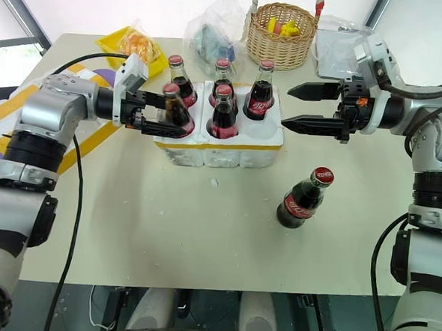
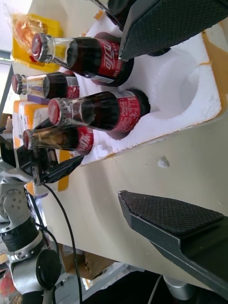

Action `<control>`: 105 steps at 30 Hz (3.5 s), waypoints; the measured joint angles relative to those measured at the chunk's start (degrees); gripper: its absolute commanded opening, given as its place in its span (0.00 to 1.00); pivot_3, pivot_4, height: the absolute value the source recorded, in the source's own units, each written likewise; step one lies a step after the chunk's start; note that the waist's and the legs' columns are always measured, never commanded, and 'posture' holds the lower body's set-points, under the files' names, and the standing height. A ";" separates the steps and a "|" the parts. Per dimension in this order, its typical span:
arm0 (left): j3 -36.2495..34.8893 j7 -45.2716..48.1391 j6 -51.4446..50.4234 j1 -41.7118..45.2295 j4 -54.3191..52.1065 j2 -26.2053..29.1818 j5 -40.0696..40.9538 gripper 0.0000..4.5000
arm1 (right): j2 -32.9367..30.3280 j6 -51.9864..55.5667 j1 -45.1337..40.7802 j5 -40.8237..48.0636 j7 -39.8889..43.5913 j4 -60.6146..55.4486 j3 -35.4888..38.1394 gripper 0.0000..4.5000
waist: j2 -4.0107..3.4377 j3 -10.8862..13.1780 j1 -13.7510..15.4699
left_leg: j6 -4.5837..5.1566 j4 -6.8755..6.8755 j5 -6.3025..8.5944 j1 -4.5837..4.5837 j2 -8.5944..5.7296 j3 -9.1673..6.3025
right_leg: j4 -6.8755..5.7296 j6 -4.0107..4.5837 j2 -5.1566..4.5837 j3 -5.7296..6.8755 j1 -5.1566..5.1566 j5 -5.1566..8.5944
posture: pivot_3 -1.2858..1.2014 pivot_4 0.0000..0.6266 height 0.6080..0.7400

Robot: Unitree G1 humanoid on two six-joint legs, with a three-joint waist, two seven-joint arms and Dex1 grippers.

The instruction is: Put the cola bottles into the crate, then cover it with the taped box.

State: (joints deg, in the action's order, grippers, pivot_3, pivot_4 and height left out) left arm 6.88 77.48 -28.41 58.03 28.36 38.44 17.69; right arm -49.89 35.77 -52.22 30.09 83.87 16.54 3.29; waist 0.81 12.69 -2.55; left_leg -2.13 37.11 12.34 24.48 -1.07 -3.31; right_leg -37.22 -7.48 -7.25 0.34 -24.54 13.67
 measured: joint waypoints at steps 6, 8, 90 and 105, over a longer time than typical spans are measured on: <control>-11.01 1.82 -14.31 -2.31 -15.02 10.20 12.03 0.99 | -2.99 -0.72 0.47 0.02 -1.81 1.10 3.25 1.00 | 0.00 0.00 0.06 | 0.00 -0.02 0.00 0.01 0.01 0.00 | 0.04 0.00 -0.01 -0.01 0.00 0.00 | 0.52 0.24 0.98; -15.44 3.70 -22.10 -4.28 -22.17 15.22 19.16 0.99 | -5.17 -0.56 1.97 0.38 -2.65 1.65 6.09 1.00 | 0.00 0.00 0.15 | 0.00 -0.07 0.01 0.00 0.01 -0.01 | 0.07 0.00 -0.01 -0.01 0.03 0.02 | 0.52 0.24 0.98; -8.74 -4.33 -22.47 -17.46 -37.80 9.77 29.15 1.00 | 3.73 2.84 15.58 16.61 -29.52 -19.45 12.06 0.59 | 0.05 -0.06 1.45 | 0.12 -0.01 0.07 -0.18 0.48 0.03 | 0.34 0.22 0.46 -0.08 0.28 -0.01 | 0.52 0.24 0.98; -12.99 -8.76 -23.95 -20.67 -42.05 11.18 31.84 1.00 | 13.31 -10.75 3.07 -1.76 -23.74 3.92 -2.36 0.59 | 0.03 -0.06 1.48 | 0.09 0.00 0.05 -0.10 0.48 0.04 | 0.27 0.26 0.47 -0.08 0.15 -0.05 | 0.52 0.24 0.98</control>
State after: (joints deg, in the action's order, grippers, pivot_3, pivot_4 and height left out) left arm -6.11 68.72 -52.36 37.37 -13.68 49.62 49.52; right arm -36.58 25.02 -49.15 28.32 60.13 20.46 0.93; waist 0.84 12.63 -1.08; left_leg -2.03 37.12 12.39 24.38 -0.58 -3.27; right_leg -36.95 -7.21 -6.78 0.26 -24.39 13.62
